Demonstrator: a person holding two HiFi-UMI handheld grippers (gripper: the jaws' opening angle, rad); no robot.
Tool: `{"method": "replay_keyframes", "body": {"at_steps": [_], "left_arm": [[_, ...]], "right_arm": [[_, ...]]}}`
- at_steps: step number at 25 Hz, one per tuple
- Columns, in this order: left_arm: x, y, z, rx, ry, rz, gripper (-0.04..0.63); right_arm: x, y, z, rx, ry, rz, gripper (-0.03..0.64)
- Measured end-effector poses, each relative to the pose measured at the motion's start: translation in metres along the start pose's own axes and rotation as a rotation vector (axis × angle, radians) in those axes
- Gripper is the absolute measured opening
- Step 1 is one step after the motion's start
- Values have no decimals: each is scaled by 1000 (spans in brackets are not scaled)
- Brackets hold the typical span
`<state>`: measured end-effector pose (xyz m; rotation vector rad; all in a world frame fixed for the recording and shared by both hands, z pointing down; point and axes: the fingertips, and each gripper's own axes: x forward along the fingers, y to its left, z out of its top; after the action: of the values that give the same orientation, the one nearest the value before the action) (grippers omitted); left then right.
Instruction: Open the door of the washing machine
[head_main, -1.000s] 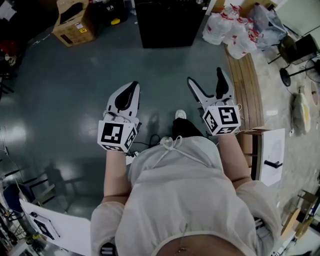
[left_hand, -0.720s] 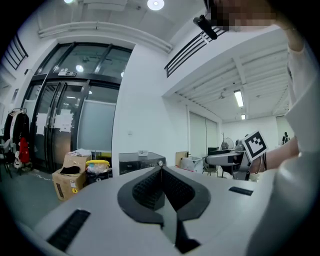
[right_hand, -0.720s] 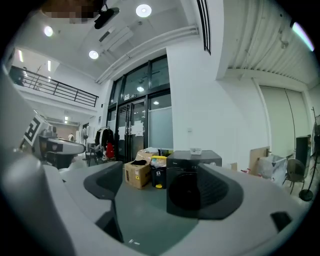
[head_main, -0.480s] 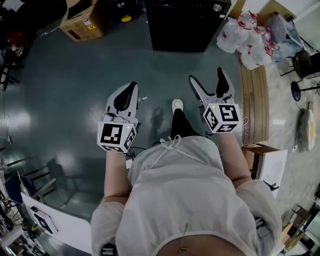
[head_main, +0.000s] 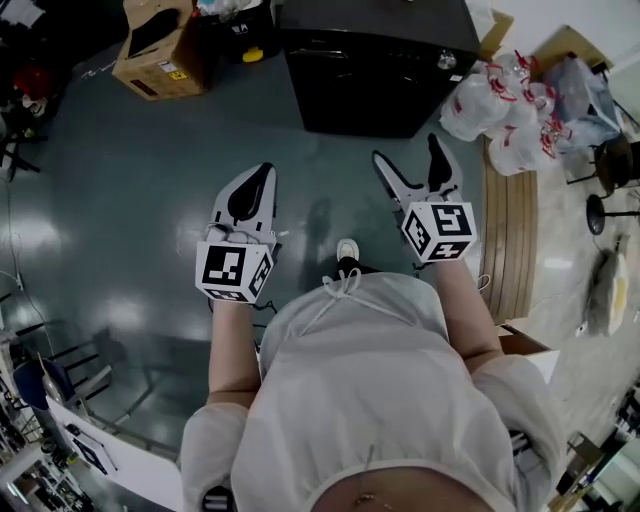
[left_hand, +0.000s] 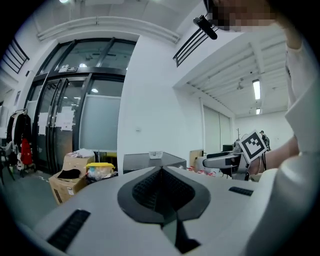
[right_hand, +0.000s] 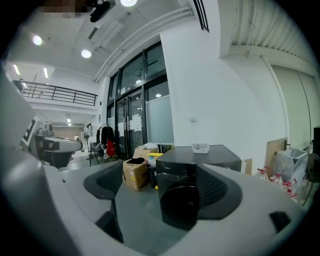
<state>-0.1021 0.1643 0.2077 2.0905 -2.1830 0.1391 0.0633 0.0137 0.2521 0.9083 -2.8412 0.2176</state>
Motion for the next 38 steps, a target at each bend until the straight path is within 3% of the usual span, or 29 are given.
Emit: {"method": "replay_keyframes", "body": {"at_steps": [10,17,22,28,38], "left_arm": [[99,43,-8,10,58,-14,21],[164,99,-19,-7,84,-117,21],[222,153,-21,3,100,-226,21],[280,215,-51,61,140,-327,21],[352,257,-115,44,237,-469,21]], "right_arm": [[108,-40,-10,-20,113,12,466],[182,-34,-33,25,197,-56,466],[243,-27,-57,111,273,-159,466],[316,-25,-99,225,370,-306,466],[393,-37,-211,429,592,-485,456]]}}
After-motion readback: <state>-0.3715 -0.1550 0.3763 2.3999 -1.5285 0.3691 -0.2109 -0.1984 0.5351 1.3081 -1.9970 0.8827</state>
